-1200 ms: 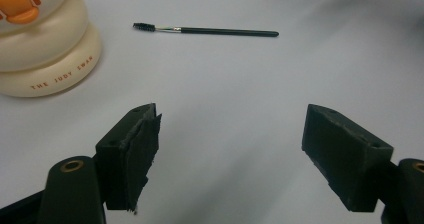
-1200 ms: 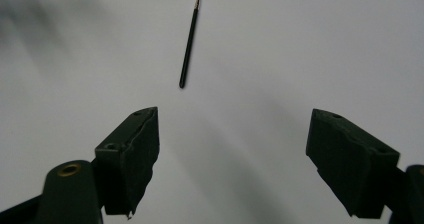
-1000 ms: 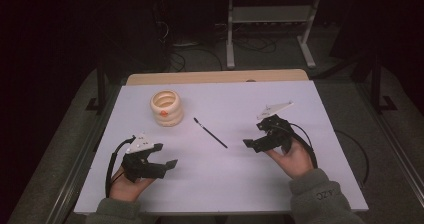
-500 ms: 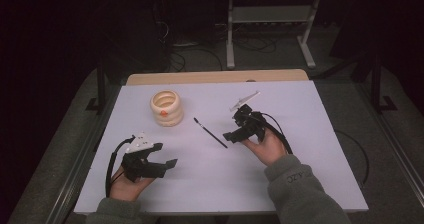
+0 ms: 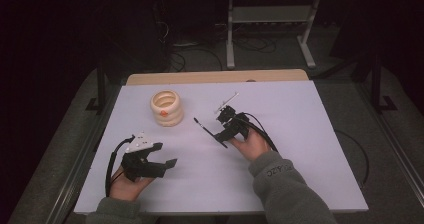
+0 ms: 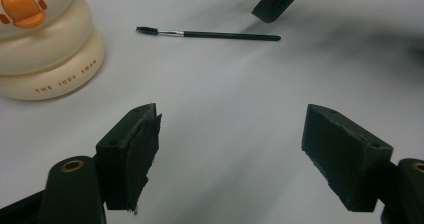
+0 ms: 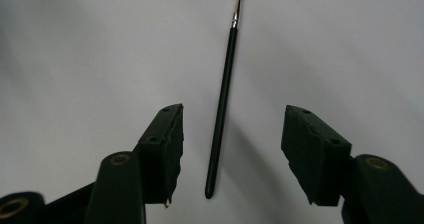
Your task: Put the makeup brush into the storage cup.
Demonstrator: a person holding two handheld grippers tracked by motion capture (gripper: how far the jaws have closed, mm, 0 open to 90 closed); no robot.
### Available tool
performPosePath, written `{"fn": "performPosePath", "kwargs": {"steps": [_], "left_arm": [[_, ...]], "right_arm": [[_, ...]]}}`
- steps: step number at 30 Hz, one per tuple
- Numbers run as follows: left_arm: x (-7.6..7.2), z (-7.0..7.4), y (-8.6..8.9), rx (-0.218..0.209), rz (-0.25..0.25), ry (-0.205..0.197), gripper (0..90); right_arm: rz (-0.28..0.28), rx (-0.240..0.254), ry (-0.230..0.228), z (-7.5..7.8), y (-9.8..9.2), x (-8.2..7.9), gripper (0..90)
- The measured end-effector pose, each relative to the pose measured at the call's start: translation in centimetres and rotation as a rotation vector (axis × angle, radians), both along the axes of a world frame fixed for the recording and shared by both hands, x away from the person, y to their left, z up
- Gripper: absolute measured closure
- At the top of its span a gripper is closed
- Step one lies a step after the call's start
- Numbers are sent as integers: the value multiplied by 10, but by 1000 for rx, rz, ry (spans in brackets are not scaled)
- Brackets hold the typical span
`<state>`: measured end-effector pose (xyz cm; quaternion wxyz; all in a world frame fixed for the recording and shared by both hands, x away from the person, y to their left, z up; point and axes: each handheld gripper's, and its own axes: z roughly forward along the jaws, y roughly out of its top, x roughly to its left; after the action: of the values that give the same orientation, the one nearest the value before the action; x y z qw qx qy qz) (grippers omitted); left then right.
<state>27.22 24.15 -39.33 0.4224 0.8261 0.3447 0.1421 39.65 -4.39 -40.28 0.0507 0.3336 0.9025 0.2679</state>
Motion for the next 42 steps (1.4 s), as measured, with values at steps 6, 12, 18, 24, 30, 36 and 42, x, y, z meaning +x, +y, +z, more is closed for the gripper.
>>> {"fn": "performPosePath", "kwargs": {"steps": [6,12,18,24,30,36,42], "left_arm": [[0,0,0,0,0,3,225],[0,0,0,5,-3,5,227],[1,-1,0,2,0,6,228],[1,-1,0,1,0,5,228],[1,-1,0,3,-1,7,228],[1,-1,-1,16,-10,5,229],[1,-2,-1,6,-6,8,230]], "right_arm": [[-5,-12,23,-7,6,4,488],[6,-44,53,-16,12,8,546],[17,-69,59,-22,14,10,610],[29,-108,29,-22,17,8,673],[38,-135,16,-22,20,7,726],[37,-150,31,-20,25,6,810],[32,-175,36,-20,28,6,850]]}}
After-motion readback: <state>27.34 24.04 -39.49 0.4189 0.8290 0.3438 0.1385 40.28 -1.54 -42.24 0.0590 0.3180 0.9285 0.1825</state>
